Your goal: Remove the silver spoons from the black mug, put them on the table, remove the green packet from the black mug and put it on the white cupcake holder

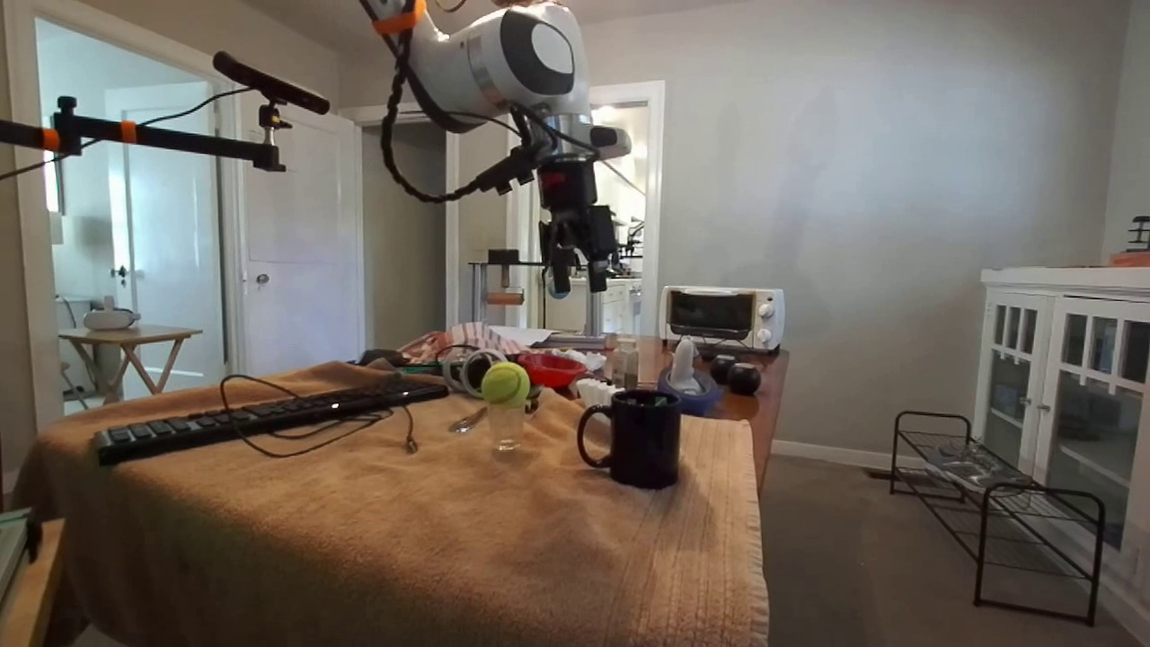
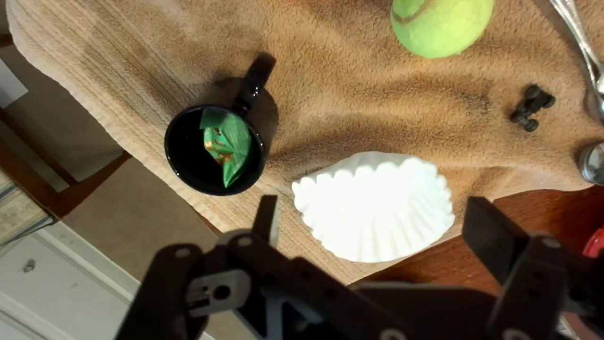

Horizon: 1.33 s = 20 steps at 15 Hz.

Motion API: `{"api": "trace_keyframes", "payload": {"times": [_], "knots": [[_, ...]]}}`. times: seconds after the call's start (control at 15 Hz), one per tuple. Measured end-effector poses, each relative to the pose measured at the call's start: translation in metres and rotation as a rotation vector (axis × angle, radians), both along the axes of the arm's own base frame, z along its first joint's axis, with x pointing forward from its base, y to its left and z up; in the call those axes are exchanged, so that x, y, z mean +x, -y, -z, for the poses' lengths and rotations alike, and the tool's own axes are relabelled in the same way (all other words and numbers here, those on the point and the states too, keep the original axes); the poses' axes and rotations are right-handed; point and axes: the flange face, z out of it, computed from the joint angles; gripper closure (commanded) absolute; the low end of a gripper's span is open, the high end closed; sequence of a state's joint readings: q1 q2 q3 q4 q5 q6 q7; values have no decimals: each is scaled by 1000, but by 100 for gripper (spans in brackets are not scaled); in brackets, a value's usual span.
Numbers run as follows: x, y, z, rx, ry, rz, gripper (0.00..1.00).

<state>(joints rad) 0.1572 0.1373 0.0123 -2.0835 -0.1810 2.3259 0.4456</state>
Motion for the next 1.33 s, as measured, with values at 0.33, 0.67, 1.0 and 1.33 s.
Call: {"api": "trace_keyframes", "payload": {"times": [0.33, 0.67, 1.0, 1.33], "knots": [[1, 0, 0, -1, -3, -19, 0], [-1, 51, 10, -18, -66, 58, 0], [-8, 98, 30, 18, -131, 86, 0], [-11, 130, 47, 100, -180, -59, 0]]}}
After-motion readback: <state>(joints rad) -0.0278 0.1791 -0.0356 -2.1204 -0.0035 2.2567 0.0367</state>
